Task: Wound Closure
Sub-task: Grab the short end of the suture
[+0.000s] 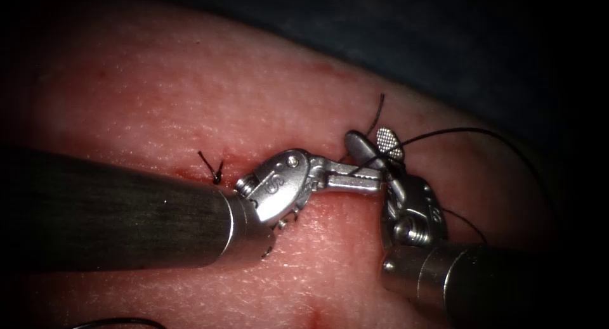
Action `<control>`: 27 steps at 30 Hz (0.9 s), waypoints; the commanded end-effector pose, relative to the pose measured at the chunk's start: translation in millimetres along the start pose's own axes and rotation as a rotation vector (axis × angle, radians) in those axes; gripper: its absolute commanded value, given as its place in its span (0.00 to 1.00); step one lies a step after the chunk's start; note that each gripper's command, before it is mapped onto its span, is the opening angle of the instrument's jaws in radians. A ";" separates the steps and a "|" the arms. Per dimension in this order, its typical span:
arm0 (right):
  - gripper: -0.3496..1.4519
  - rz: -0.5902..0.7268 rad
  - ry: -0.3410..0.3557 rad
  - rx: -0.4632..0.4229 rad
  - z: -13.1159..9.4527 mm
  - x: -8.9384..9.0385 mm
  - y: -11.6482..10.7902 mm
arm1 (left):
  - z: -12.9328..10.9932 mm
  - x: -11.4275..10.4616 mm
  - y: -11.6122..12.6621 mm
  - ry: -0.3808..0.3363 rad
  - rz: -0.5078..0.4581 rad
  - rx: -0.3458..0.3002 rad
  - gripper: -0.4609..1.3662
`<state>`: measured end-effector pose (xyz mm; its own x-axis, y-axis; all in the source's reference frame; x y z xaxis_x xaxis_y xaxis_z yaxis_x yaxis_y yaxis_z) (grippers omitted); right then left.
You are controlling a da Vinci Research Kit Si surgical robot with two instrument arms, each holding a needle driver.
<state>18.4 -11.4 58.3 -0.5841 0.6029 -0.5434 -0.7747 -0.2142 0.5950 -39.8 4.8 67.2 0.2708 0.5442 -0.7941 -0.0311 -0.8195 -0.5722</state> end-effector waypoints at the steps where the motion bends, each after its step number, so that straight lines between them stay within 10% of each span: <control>1: 0.72 0.005 0.000 0.000 0.1 0.0 0.0 | 0.0 -0.1 0.0 -0.001 0.001 -0.009 0.06; 21: 0.67 0.003 -0.029 0.006 2.8 -0.2 0.3 | -0.1 -0.4 -0.3 -0.002 -0.013 -0.010 0.06; 27: 0.39 0.003 -0.031 0.007 2.8 -0.2 0.2 | -0.1 -0.5 -0.4 -0.003 -0.013 -0.011 0.06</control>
<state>19.1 -9.4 60.2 -0.5789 0.6259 -0.5226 -0.7703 -0.2095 0.6023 -39.8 4.8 67.8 0.2685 0.5557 -0.7869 -0.0265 -0.8123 -0.5826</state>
